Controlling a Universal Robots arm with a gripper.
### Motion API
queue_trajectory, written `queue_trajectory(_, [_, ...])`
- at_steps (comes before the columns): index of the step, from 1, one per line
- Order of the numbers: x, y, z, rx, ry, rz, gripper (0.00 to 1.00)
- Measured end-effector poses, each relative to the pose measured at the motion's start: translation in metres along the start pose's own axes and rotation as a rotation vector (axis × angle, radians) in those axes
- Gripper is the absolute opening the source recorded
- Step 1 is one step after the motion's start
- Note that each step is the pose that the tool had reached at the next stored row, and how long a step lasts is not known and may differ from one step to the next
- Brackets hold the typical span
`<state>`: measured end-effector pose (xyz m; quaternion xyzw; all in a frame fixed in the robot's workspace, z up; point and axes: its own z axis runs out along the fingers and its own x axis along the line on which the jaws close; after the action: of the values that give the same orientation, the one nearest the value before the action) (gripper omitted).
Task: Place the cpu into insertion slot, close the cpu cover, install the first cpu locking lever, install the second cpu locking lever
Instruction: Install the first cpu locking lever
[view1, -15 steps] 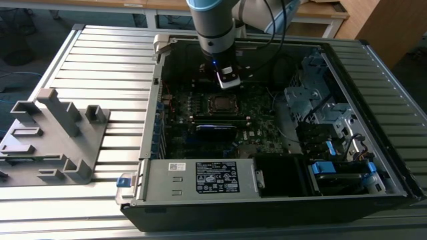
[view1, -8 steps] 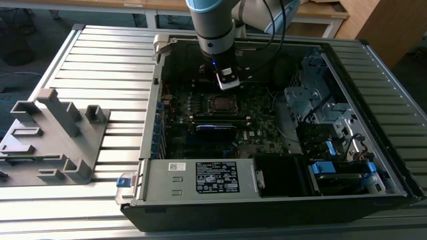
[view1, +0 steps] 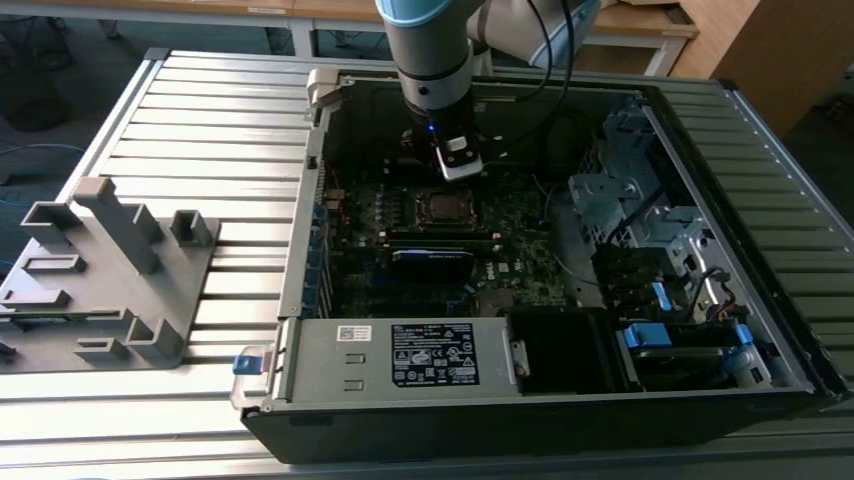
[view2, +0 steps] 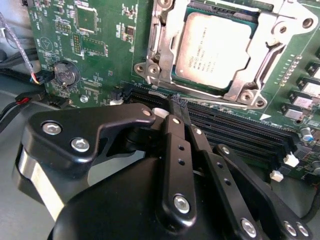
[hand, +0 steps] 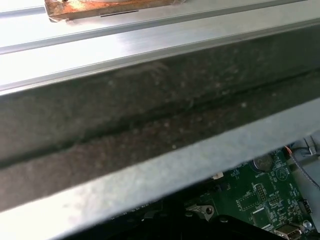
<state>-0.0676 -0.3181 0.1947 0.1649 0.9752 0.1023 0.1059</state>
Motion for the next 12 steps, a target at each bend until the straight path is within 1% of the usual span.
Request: queue_trajectory(12, [-0.0020, -0.0006, 0.0012, 0.0007, -0.0002, 0.000, 0.11])
